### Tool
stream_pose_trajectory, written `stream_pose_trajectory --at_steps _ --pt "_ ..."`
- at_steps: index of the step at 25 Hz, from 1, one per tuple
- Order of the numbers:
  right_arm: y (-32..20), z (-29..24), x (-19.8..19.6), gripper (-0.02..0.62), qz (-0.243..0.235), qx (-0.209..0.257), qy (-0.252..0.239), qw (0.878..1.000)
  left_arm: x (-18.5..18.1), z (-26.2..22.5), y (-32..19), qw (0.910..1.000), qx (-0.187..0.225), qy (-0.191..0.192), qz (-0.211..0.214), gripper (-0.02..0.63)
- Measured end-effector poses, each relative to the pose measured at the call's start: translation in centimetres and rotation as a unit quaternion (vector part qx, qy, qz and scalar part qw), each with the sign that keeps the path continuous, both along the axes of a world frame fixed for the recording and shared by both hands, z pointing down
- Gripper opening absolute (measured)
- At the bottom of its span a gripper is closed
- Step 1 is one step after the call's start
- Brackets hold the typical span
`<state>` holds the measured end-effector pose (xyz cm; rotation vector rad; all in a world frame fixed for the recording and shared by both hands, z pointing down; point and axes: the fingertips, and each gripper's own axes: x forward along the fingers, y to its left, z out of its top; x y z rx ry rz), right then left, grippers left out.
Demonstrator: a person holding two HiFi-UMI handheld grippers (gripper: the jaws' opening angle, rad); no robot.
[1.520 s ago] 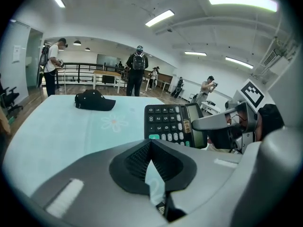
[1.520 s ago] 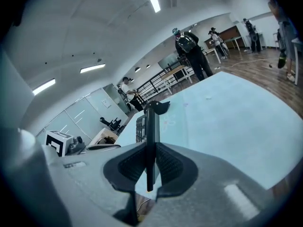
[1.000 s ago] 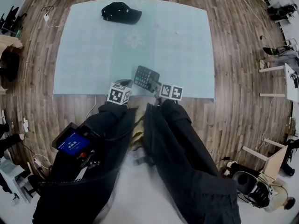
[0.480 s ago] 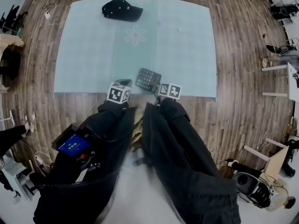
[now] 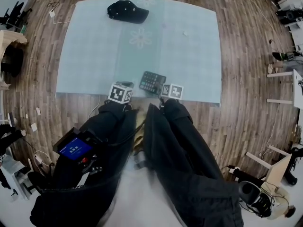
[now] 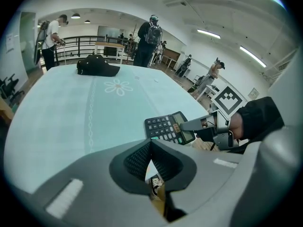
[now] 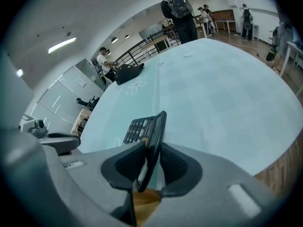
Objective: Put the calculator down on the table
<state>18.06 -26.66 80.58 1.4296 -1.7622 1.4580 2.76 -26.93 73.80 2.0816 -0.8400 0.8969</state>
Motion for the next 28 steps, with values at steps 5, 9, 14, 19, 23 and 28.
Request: stream_pose_trajectory --at_steps 5,9,14,19,23,28 --pt "0.0 1.1 0.5 0.101 -0.008 -0.012 0.008 1.000 -0.8 0.1 -0.2 0.9999 0.001 0.000 -0.011 -0.003" --pt "0.1 1.9 1.0 0.114 -0.010 -0.025 0.015 1.000 -1.3 0.1 0.0 0.9999 0.001 -0.001 -0.017 -0.003" --pt "0.0 2.4 1.3 0.128 -0.012 -0.027 0.025 0.999 -2.0 0.4 0.0 0.9998 0.001 -0.005 -0.021 -0.003" --pt "0.0 1.6 2.3 0.163 -0.008 0.000 0.036 0.999 -1.5 0.2 -0.1 0.9998 0.003 0.004 -0.021 -0.003" --pt "-1.0 -1.2 3.6 0.163 0.030 0.051 0.048 0.997 -0.5 -0.8 -0.9 0.9995 0.018 0.017 -0.019 -0.003" --pt "-4.0 -8.1 3.7 0.144 0.045 0.152 0.070 0.985 1.5 -5.3 -3.6 0.9956 0.080 0.039 -0.030 -0.003"
